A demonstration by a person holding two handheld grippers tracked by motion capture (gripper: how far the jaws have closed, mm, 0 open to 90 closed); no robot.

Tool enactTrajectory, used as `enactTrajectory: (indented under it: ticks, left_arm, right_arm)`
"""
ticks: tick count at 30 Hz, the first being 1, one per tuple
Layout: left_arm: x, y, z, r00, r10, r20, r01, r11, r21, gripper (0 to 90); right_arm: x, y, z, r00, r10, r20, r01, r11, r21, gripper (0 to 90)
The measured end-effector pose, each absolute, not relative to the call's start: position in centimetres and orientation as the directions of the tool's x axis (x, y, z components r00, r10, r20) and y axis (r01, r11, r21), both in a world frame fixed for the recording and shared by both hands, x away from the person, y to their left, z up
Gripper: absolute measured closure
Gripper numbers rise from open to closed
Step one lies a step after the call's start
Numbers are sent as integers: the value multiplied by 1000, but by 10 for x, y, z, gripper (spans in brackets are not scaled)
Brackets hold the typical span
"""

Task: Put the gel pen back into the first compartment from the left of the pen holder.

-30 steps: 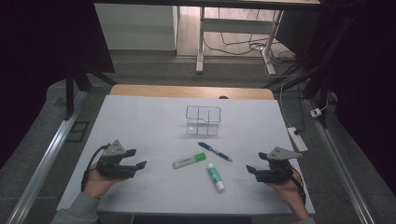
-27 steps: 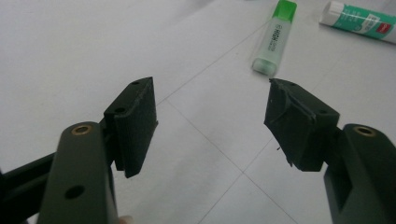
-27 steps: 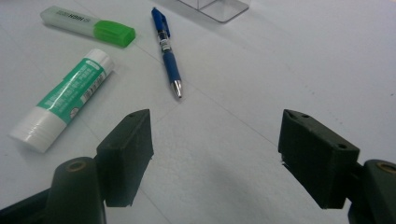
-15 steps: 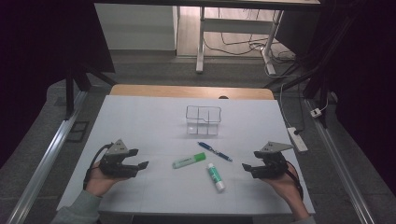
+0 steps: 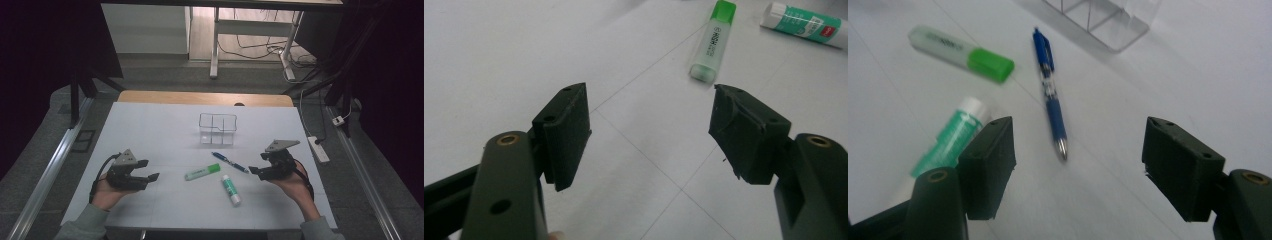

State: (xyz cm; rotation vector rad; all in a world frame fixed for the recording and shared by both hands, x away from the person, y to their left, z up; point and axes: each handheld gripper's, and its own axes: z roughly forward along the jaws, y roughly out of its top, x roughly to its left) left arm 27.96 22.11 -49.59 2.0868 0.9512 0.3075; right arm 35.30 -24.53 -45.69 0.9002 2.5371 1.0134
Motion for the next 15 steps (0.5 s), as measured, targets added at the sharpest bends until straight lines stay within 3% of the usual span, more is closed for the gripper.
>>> enactTrajectory:
  ticks: [15]
  left_arm:
    - [280, 226, -496, 679, 726, -106, 527, -383, 759, 316]
  right_arm:
    - [379, -208, -443, -808, 589, -4, 442, 611, 657, 300]
